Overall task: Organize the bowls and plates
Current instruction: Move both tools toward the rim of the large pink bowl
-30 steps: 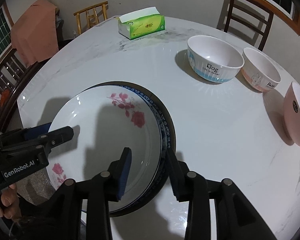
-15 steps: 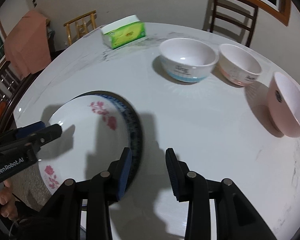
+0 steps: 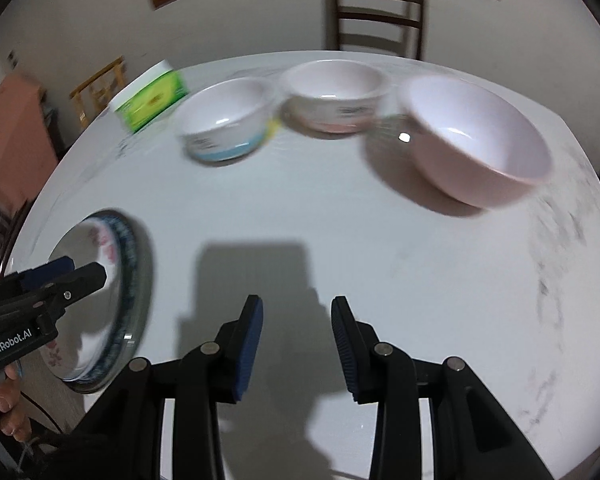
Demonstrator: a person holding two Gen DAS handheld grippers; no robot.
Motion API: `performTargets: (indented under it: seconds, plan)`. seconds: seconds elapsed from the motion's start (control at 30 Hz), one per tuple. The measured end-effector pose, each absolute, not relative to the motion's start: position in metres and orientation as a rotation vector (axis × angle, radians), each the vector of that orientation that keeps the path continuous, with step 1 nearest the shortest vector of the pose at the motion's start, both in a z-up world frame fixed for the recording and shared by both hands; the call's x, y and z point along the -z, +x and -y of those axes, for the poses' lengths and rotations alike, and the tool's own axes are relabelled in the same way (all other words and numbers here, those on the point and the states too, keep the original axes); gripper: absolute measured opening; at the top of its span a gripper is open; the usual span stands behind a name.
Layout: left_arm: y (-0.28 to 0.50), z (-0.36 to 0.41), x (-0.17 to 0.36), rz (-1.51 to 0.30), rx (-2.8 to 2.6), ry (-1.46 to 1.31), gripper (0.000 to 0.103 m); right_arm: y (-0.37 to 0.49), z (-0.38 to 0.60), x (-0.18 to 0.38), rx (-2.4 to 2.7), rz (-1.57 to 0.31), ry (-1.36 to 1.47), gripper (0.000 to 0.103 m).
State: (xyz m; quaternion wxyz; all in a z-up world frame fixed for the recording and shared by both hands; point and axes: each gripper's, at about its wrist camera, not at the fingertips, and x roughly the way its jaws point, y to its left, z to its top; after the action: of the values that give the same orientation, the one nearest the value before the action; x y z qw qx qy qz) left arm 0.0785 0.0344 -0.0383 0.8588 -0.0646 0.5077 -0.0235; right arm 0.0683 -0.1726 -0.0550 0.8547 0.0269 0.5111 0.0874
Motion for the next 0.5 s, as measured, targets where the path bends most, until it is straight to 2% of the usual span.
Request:
performTargets:
  seconds: [0.23, 0.3, 0.5]
  plan:
    - [0.103, 0.018, 0.027, -1.062, 0.146, -0.139, 0.066, 0.070, 0.260, 0.041, -0.067, -1.037, 0.188, 0.037]
    - [0.110, 0.030, 0.023, -1.065, 0.163, -0.140, 0.068, 0.072, 0.285, 0.034, -0.030, -1.015, 0.217, 0.040]
    - [0.135, 0.064, 0.014, -1.097, 0.242, -0.199, 0.069, 0.091, 0.326, 0.020, 0.004, -0.980, 0.278, 0.041]
